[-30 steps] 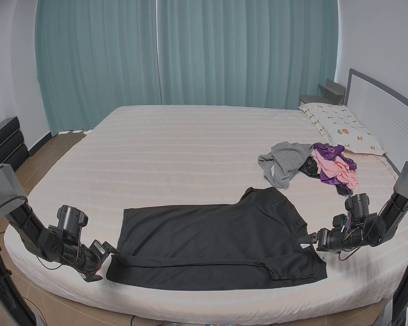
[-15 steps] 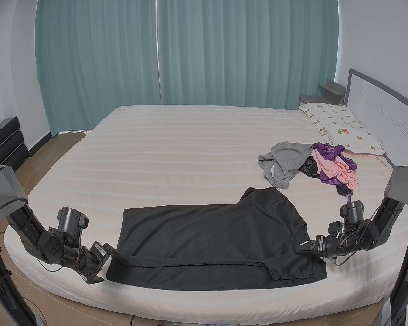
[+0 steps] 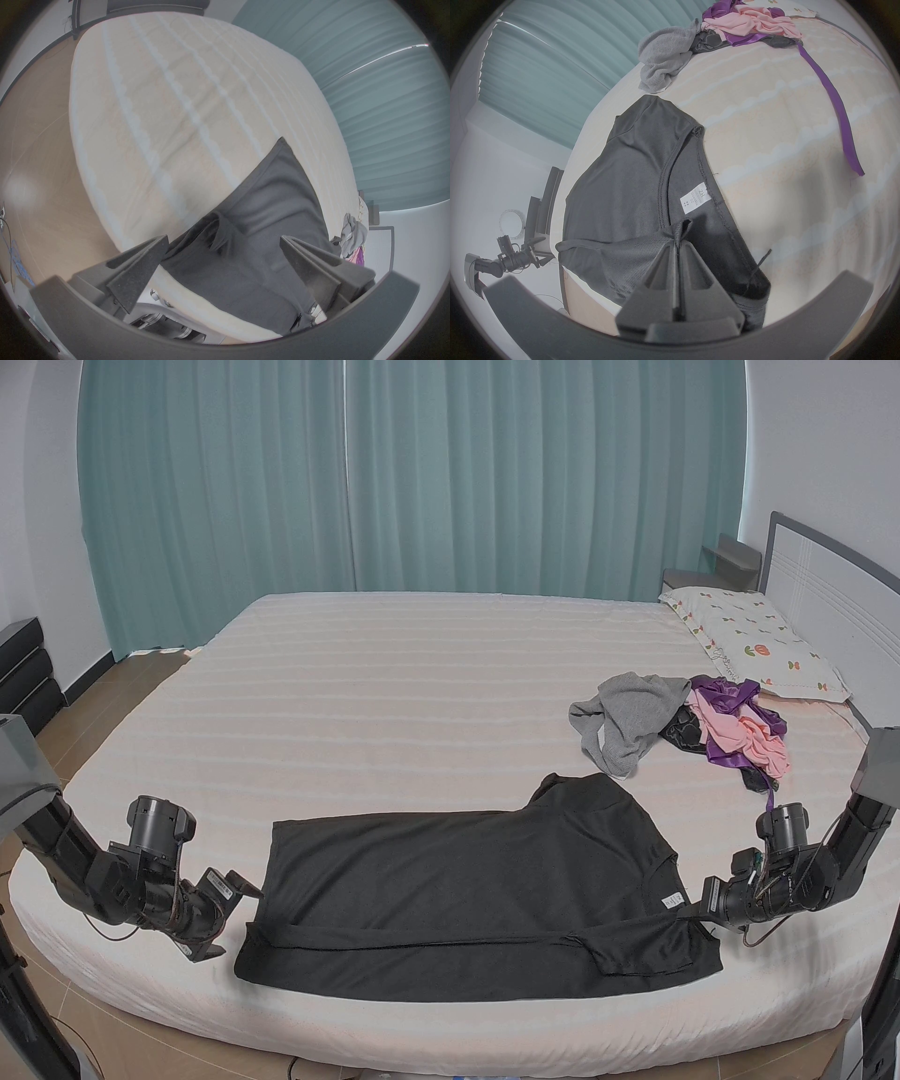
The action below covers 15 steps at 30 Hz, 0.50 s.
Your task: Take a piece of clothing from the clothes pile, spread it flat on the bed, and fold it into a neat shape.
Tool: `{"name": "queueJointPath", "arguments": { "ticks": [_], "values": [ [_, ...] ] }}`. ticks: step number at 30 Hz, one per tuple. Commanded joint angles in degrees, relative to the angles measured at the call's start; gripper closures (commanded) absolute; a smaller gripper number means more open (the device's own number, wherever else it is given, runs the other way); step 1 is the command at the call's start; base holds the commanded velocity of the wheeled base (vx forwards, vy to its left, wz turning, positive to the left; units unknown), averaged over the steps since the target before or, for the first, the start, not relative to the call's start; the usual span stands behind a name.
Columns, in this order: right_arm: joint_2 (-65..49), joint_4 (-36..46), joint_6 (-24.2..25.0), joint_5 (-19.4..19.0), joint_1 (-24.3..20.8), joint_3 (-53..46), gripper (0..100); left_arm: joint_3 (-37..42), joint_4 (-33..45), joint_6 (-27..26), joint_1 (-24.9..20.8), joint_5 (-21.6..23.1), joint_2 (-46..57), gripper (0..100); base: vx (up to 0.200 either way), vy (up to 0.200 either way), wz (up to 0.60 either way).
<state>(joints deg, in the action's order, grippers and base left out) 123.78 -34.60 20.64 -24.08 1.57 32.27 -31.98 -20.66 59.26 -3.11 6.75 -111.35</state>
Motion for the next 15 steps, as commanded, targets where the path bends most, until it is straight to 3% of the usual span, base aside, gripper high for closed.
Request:
{"name": "queueJointPath", "arguments": {
  "ticks": [1, 15],
  "values": [
    [-0.8, 0.0, 0.0, 0.2, 0.3, -0.5, 100, -3.9, 0.5, 0.1, -0.2, -1.3, -2.1, 0, 0.0, 0.0, 0.0],
    [-1.1, 0.1, 0.1, 0.3, -0.1, -1.0, 100, -5.6, 0.4, 0.3, -2.8, -4.5, -7.8, 0, 0.0, 0.0, 0.0]
  ]
}}
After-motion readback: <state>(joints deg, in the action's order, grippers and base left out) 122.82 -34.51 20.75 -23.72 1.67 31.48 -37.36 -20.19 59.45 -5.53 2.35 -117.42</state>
